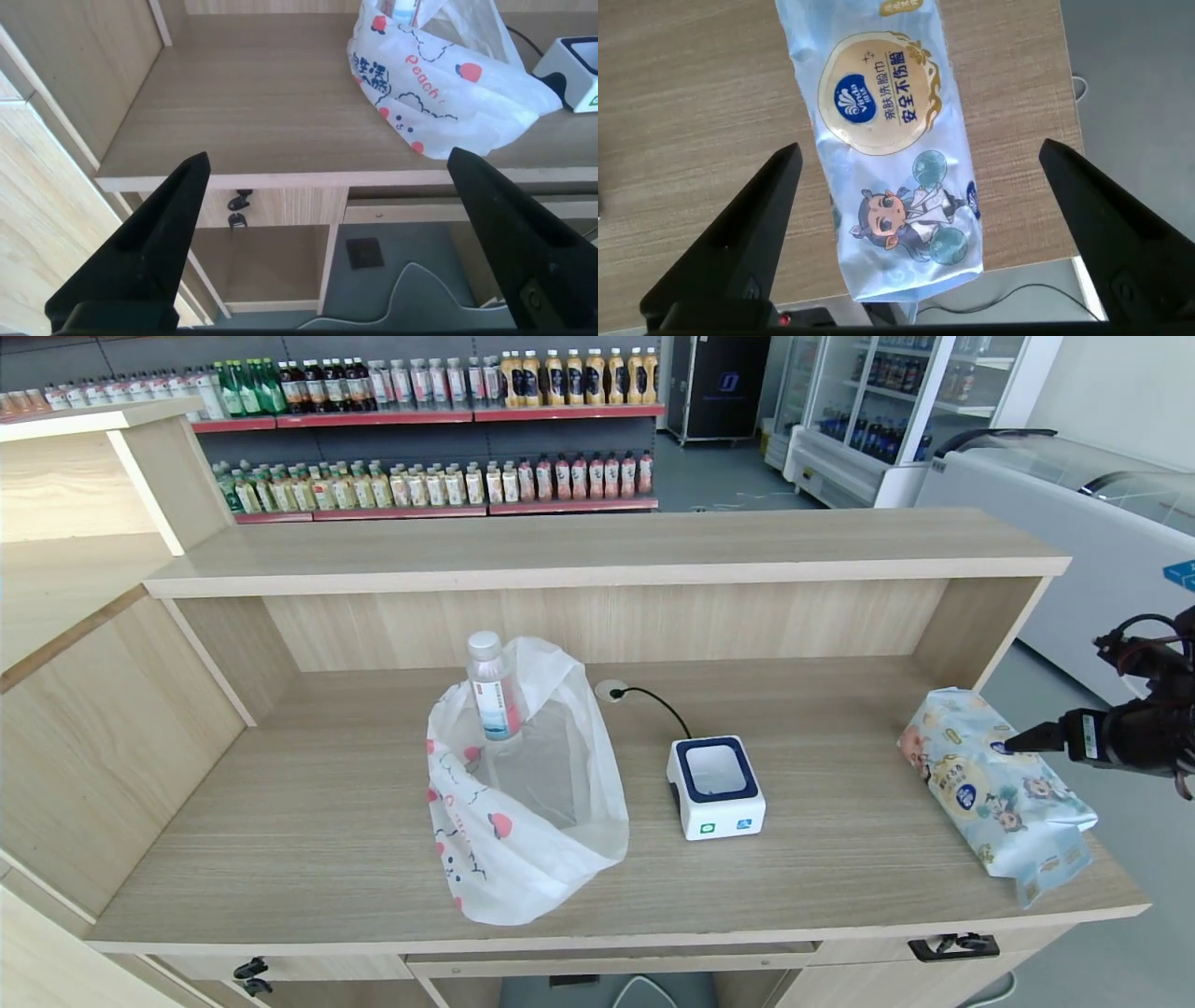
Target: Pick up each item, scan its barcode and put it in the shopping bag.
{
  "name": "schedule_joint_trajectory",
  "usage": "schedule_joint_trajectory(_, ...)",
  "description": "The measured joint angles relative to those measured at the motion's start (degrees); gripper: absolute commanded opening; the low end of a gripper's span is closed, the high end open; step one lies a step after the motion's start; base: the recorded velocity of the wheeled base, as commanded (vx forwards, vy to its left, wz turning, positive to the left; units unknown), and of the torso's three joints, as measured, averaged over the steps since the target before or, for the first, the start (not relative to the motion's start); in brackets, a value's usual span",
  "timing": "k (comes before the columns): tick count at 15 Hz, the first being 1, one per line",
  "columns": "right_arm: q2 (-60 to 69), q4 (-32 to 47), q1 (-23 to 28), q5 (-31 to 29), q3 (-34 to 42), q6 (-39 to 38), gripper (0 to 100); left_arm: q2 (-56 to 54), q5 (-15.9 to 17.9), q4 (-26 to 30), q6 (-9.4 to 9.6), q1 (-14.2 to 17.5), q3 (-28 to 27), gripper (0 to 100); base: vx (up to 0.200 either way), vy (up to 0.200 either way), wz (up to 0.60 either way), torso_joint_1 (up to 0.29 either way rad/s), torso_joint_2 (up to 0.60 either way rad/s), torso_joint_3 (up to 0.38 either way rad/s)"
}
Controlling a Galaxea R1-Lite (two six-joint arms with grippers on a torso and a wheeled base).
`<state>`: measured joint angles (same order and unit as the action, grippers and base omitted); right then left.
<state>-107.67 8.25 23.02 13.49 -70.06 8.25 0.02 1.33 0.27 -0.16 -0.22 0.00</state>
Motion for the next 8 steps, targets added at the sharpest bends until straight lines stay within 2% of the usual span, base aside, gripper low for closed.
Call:
schedule_joint_trajectory(3, -2.8, -3.7, -1.7, 2.2, -0.3, 0.2, 100, 0.0, 0.0, 0.0, 0.0, 0.0, 0.0, 100, 0.0, 0.0, 0.0, 0.0, 0.0, 0.0)
schedule_joint_trajectory(8, -6.8, -4.4, -5.2, 2.4, -0.6, 0.3, 100, 0.0, 0.0, 0.0, 0.0, 0.0, 0.0, 100, 0.0, 0.0, 0.0, 0.0, 0.0, 0.0)
